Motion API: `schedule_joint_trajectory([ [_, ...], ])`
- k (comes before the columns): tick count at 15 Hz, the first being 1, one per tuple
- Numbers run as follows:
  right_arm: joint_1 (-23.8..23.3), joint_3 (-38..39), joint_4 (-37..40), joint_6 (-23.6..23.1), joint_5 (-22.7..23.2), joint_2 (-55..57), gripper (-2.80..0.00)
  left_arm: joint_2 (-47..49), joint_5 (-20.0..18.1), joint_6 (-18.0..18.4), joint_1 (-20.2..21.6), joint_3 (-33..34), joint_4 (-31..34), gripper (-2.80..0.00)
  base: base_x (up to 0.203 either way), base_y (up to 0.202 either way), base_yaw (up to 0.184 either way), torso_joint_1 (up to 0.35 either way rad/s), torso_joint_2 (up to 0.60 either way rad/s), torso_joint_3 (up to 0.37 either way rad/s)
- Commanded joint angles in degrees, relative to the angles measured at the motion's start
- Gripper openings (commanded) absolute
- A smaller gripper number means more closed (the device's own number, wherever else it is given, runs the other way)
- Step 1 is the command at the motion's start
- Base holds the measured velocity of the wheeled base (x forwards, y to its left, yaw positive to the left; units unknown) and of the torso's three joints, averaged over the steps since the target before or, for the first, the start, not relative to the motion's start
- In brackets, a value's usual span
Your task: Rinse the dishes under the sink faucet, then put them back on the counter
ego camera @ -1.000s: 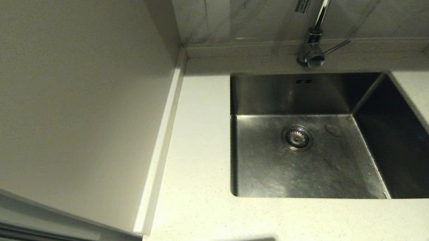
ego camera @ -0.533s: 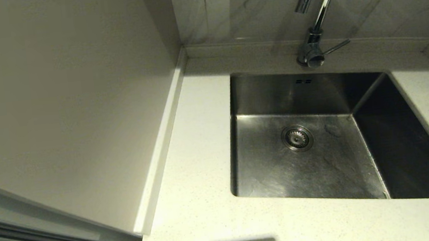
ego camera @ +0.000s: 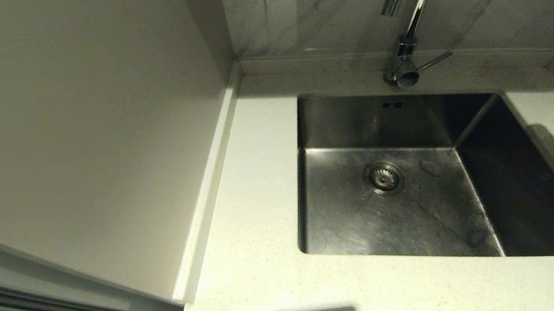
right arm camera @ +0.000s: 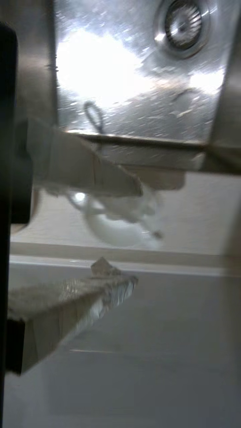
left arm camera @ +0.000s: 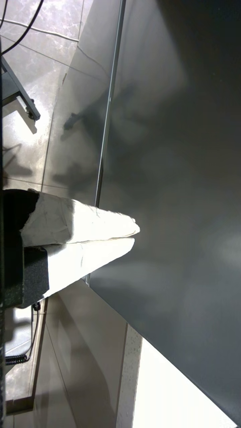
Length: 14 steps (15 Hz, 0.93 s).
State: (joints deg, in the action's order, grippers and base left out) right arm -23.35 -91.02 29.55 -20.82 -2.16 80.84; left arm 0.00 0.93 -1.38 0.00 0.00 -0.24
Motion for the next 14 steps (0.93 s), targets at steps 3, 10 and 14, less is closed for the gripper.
schedule_joint_trajectory([
  [3, 5.34, -12.69, 0.39, 4.85, -3.29, 7.64, -2.80, -0.18, 0.04, -0.03, 0.00, 0.00, -0.02, -2.80, 0.000, 0.000, 0.000, 0.000, 0.00, 0.000],
  [10, 26.95, -23.40, -8.38, 13.06, -2.49, 9.53, -2.80, -0.18, 0.04, -0.03, 0.00, 0.00, -0.02, -2.80, 0.000, 0.000, 0.000, 0.000, 0.00, 0.000],
  [14, 37.09, -19.11, -9.55, 13.08, -2.27, -1.50, -2.80, -0.18, 0.04, -0.03, 0.00, 0.00, -0.02, -2.80, 0.000, 0.000, 0.000, 0.000, 0.00, 0.000],
])
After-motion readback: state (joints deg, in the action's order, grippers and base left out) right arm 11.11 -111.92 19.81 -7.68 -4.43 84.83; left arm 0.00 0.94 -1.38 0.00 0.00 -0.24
